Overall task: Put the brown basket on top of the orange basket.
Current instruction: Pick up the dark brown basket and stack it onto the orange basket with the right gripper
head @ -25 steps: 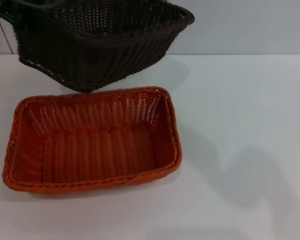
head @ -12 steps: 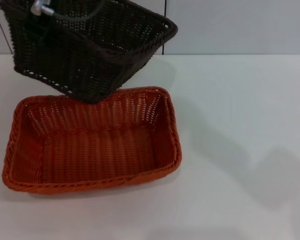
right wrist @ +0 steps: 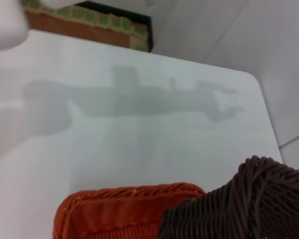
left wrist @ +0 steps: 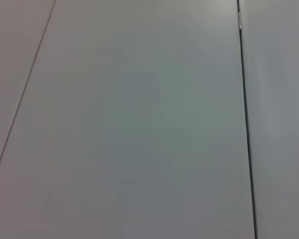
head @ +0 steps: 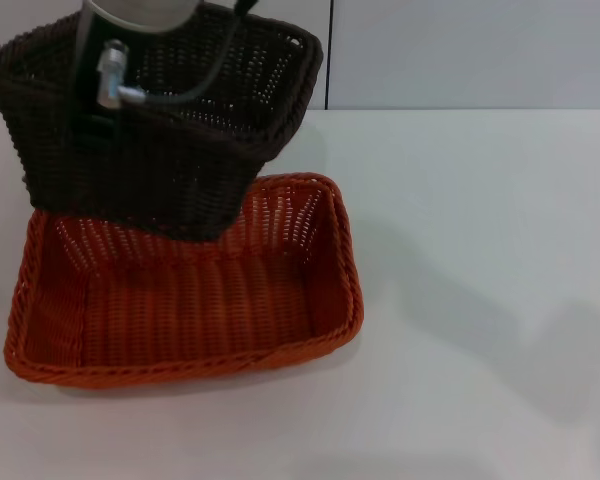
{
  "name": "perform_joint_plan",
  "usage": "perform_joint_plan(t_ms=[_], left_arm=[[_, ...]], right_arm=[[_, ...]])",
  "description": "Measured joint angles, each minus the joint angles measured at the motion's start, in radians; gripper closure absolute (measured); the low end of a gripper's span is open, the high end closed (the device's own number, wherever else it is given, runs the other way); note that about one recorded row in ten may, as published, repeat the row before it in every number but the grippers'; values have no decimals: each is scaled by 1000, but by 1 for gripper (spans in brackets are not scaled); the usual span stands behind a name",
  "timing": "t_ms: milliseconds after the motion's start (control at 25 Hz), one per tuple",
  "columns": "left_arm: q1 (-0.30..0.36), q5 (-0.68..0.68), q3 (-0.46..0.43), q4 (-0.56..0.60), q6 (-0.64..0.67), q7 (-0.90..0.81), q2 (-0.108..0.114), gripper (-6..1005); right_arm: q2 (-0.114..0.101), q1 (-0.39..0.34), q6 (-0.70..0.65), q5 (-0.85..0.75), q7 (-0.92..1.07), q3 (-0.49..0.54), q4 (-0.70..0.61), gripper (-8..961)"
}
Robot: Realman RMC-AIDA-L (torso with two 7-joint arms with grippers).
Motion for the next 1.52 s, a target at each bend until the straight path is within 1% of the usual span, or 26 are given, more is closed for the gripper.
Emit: perform_joint_plan(t_ms=[200, 280, 400, 560, 600, 680, 760, 800, 920, 1000, 1240, 1280, 1320, 1520], left_arm=[[0, -1, -2, 7, 28, -2, 3, 549], [-1, -7, -3, 7, 40, -2, 3, 549], [-6, -36, -3, 10, 63, -2, -1, 549], [-11, -84, -3, 24, 69, -2, -9, 549], [-13, -99, -2, 29, 69, -3, -12, 549], [-19, -126, 1, 46, 66, -4, -16, 549], [-21, -140, 4, 58, 64, -4, -16, 549], [-23, -145, 5, 63, 64, -4, -16, 549], [-24, -155, 7, 73, 63, -10, -17, 549], [-20, -157, 7, 73, 63, -22, -18, 549], [-1, -157, 11, 68, 60, -61, -18, 549], [-1, -157, 11, 69, 60, -63, -17, 549], [-1, -157, 11, 72, 60, -65, -17, 549], [-4, -157, 11, 75, 40, -67, -19, 549]], right_arm=[[-5, -73, 48, -16, -102, -12, -155, 765], [-3, -120, 76, -37, -186, -10, -255, 765], [-1, -182, 98, -52, -321, 5, -357, 765], [-2, -250, 123, -46, -531, 34, -404, 765], [-6, -271, 128, -33, -593, 43, -410, 765], [-31, -292, 135, 30, -670, 52, -409, 764], [-70, -311, 140, 138, -740, 71, -404, 764], [-85, -321, 145, 192, -779, 85, -405, 764], [-117, -352, 165, 305, -875, 114, -417, 764], [-128, -372, 170, 340, -921, 120, -434, 764], [-127, -416, 245, 364, -1025, 119, -500, 765], [-126, -433, 270, 365, -1088, 130, -501, 765], [-126, -433, 270, 365, -1088, 130, -501, 765], [-127, -501, 312, 356, -1294, 169, -494, 766]])
